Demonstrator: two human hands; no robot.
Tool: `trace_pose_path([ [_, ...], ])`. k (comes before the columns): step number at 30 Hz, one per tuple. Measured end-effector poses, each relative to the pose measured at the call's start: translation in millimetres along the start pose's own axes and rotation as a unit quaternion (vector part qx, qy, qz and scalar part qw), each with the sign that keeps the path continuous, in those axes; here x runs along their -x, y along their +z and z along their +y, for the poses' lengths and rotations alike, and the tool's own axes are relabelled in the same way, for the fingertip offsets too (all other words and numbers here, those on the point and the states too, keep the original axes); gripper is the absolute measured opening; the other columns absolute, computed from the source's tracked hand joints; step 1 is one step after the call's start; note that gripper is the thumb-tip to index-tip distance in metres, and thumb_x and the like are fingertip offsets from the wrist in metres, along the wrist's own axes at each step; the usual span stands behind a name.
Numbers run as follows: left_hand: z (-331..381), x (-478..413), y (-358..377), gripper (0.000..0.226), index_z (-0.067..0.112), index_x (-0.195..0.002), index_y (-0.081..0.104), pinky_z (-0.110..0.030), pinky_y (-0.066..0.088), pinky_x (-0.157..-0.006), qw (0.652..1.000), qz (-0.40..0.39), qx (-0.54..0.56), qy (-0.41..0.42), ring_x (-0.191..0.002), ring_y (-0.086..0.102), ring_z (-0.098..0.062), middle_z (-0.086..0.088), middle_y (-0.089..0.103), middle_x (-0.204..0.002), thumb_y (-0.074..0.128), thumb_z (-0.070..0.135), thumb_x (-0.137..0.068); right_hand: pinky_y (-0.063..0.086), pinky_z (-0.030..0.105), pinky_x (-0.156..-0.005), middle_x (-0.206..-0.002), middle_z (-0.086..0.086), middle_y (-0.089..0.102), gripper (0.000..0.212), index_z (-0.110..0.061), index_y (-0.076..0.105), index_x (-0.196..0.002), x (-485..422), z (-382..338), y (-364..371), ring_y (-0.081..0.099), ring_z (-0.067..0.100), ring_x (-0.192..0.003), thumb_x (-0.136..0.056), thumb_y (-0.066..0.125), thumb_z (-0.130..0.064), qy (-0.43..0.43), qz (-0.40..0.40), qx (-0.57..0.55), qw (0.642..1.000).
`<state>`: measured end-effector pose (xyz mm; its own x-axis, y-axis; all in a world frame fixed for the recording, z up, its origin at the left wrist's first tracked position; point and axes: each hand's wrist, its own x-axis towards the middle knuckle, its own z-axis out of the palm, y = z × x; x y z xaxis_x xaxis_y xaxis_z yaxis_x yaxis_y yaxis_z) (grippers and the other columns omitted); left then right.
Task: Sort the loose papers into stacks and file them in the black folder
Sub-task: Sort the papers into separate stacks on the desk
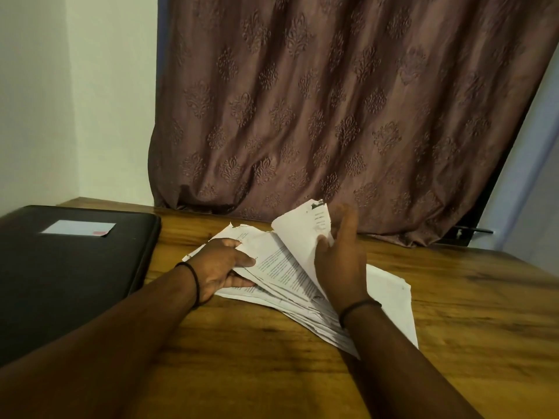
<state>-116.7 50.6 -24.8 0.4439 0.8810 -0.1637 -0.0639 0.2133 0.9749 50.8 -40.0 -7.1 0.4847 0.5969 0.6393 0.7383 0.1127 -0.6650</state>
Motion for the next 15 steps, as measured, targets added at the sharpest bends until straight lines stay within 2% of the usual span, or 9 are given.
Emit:
trace_pose_path([
  [3,-1,-1,0,0.052,0.003,-0.138,0.044,-0.042,0.062,-0.069,1.0,-0.001,0.003,0.004,-0.087,0.073,-0.027,-0.013,0.072,-0.106,0.058,-0.008,-0.09,0.048,0.026,-0.081,-0.111,0.0,0.066,0.057,-0.031,0.037,-0.139,0,-3,1,0.063,0.016,-0.095,-0.092,0.065,-0.013,0.01,-0.049,-0.024,0.998],
  [5,-1,-1,-1,0.047,0.002,-0.134,0.048,-0.039,0.062,-0.065,1.0,-0.005,0.004,0.006,-0.083,0.073,-0.026,-0.014,0.073,-0.102,0.058,-0.01,-0.09,0.05,0.024,-0.076,-0.1,-0.006,0.067,0.051,-0.032,0.049,-0.131,4,-4,4,0.062,0.012,-0.087,-0.088,0.072,-0.019,0.0,-0.094,-0.037,0.995],
  [9,-1,-1,-2,0.04,0.003,-0.127,0.054,-0.036,0.061,-0.06,1.0,-0.014,-0.005,0.011,-0.083,0.073,-0.026,-0.016,0.073,-0.103,0.056,-0.011,-0.09,0.057,0.032,-0.074,-0.079,-0.007,0.07,0.011,-0.027,0.071,-0.091,7,-3,13,0.065,0.011,-0.076,-0.083,0.078,-0.031,0.004,-0.157,-0.063,0.986],
  [11,-1,-1,-2,0.031,0.005,-0.116,0.058,-0.036,0.061,-0.06,1.0,-0.017,-0.01,0.013,-0.081,0.074,-0.025,-0.015,0.074,-0.097,0.054,-0.011,-0.09,0.056,0.033,-0.075,-0.074,-0.006,0.071,0.013,-0.018,0.075,-0.079,6,0,15,0.064,0.009,-0.071,-0.083,0.078,-0.03,-0.002,-0.182,-0.082,0.98],
  [13,0,0,-1,0.027,0.007,-0.108,0.059,-0.037,0.062,-0.06,1.0,-0.015,-0.008,0.009,-0.078,0.074,-0.024,-0.014,0.075,-0.092,0.052,-0.012,-0.091,0.055,0.035,-0.076,-0.072,-0.003,0.07,0.013,-0.016,0.075,-0.079,6,2,16,0.061,0.01,-0.069,-0.084,0.077,-0.028,0.001,-0.199,-0.069,0.978],
  [15,0,0,-1,0.026,0.006,-0.11,0.058,-0.037,0.062,-0.062,1.0,-0.016,-0.006,0.007,-0.077,0.074,-0.024,-0.013,0.076,-0.09,0.053,-0.011,-0.091,0.054,0.032,-0.072,-0.074,-0.003,0.068,0.009,-0.018,0.072,-0.089,5,3,17,0.058,0.01,-0.068,-0.086,0.075,-0.026,-0.01,-0.199,-0.023,0.98],
])
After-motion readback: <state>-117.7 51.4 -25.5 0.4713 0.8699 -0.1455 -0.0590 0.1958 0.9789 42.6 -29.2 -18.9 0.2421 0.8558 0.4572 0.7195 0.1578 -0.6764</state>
